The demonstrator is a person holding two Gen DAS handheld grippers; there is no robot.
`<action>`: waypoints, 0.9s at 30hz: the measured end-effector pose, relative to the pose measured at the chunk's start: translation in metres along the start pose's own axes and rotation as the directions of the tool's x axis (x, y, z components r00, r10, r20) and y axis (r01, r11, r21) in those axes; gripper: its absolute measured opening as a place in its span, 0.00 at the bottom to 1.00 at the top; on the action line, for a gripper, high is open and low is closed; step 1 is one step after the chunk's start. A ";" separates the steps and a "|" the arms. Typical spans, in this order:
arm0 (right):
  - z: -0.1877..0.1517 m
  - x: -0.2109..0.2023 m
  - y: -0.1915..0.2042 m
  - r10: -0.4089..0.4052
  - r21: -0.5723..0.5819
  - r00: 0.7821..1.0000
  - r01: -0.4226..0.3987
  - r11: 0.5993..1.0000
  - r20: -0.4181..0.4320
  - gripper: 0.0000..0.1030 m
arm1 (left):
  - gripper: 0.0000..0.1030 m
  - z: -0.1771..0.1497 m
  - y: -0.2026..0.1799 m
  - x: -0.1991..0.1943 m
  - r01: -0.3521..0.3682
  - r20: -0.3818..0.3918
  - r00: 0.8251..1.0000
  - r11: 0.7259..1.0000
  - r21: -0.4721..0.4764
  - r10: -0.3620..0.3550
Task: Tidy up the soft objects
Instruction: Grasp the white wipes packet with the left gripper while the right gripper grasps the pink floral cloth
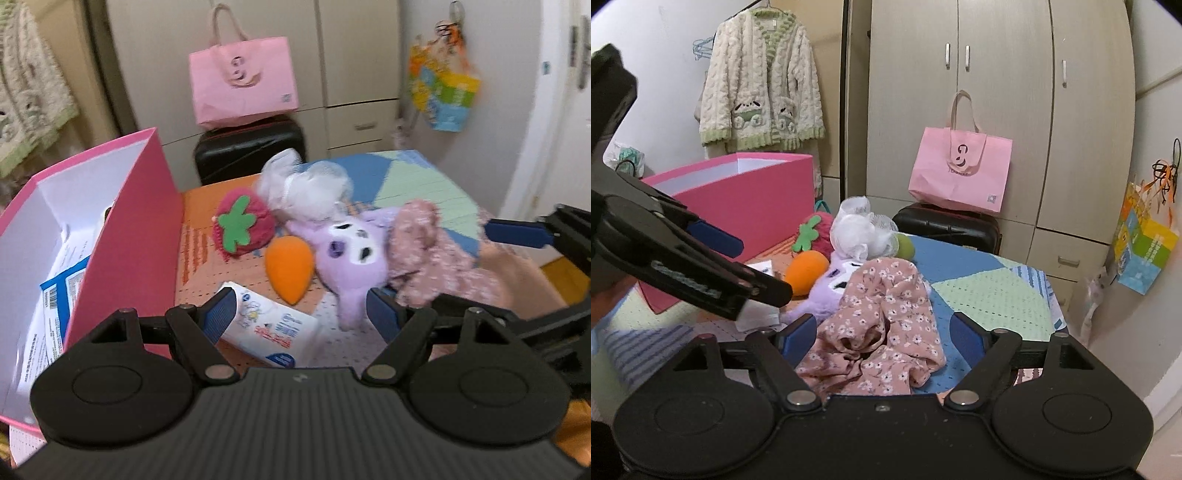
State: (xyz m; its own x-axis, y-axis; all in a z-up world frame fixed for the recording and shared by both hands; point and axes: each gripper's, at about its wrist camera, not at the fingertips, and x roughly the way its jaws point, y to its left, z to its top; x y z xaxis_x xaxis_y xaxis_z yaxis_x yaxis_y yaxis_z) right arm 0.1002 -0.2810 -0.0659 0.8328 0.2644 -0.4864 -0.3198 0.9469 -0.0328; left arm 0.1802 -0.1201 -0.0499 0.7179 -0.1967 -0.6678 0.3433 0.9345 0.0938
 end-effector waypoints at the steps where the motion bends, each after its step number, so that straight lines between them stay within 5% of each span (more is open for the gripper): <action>1: 0.000 0.003 0.000 0.000 -0.002 1.000 0.000 1.000 -0.005 0.81 | 0.74 0.000 -0.002 0.003 -0.013 0.009 1.000 1.000 0.005 0.013; 6: -0.005 0.016 0.004 -0.031 -0.034 0.998 0.029 0.999 -0.059 0.81 | 0.75 -0.001 -0.009 0.010 -0.087 0.065 0.994 0.995 0.038 0.085; 15: -0.001 0.027 0.001 0.007 0.021 0.997 -0.005 1.000 -0.082 0.86 | 0.75 -0.010 0.006 0.028 -0.142 -0.016 0.990 0.985 -0.100 0.141; 21: -0.003 0.035 -0.002 0.014 0.082 0.995 -0.005 0.997 -0.103 0.86 | 0.75 -0.018 0.000 0.026 -0.174 -0.004 0.985 0.981 -0.086 0.175; 27: -0.007 0.035 0.002 -0.054 0.077 0.994 0.061 0.995 -0.091 0.76 | 0.75 -0.025 0.002 0.026 -0.175 -0.037 0.984 0.978 -0.115 0.172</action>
State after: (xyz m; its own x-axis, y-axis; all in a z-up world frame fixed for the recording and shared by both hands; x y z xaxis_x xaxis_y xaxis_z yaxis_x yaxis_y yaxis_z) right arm 0.1257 -0.2711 -0.0888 0.8042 0.1957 -0.5612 -0.2331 0.9724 0.0051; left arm 0.1847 -0.1158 -0.0855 0.7430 -0.0220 -0.6690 0.1407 0.9823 0.1240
